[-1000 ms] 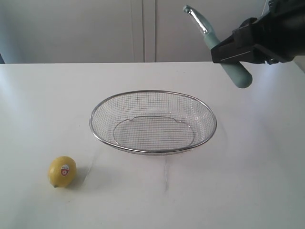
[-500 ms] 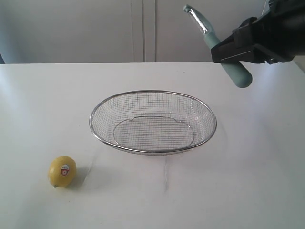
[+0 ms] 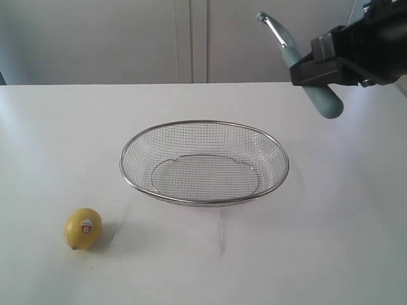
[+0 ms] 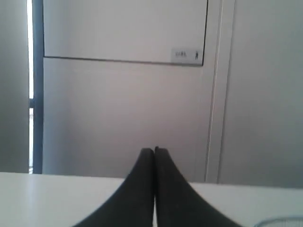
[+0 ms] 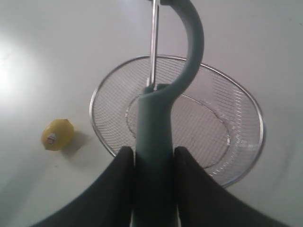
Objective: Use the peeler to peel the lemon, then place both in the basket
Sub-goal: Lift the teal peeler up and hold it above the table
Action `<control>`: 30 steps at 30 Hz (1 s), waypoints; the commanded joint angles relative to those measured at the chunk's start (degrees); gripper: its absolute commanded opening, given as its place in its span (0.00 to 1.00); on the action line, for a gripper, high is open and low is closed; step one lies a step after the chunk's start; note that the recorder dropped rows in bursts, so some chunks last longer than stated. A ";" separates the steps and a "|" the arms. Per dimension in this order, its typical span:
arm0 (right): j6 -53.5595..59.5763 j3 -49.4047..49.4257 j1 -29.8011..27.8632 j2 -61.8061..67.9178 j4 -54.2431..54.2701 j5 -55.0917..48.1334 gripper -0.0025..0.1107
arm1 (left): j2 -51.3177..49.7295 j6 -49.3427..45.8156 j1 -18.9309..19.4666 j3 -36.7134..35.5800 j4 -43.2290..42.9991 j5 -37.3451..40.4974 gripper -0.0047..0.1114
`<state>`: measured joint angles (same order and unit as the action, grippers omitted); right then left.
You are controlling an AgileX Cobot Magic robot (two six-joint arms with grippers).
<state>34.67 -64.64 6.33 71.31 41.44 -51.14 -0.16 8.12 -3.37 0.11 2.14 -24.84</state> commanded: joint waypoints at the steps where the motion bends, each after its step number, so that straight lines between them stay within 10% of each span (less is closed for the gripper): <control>1: -9.42 0.14 -0.04 0.11 -8.12 3.14 0.02 | 0.16 4.16 -0.42 -0.11 0.11 -7.15 0.04; 21: -10.51 0.14 -0.04 4.90 -7.86 2.26 0.02 | -9.48 16.29 -0.42 16.88 -6.24 -11.40 0.04; 30: -10.51 0.14 -0.04 4.90 -7.86 1.55 0.02 | -21.77 27.85 -0.42 29.45 -33.92 23.52 0.04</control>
<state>24.41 -64.64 6.33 76.25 33.36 -49.40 -18.40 32.38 -3.37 26.99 -26.54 -11.72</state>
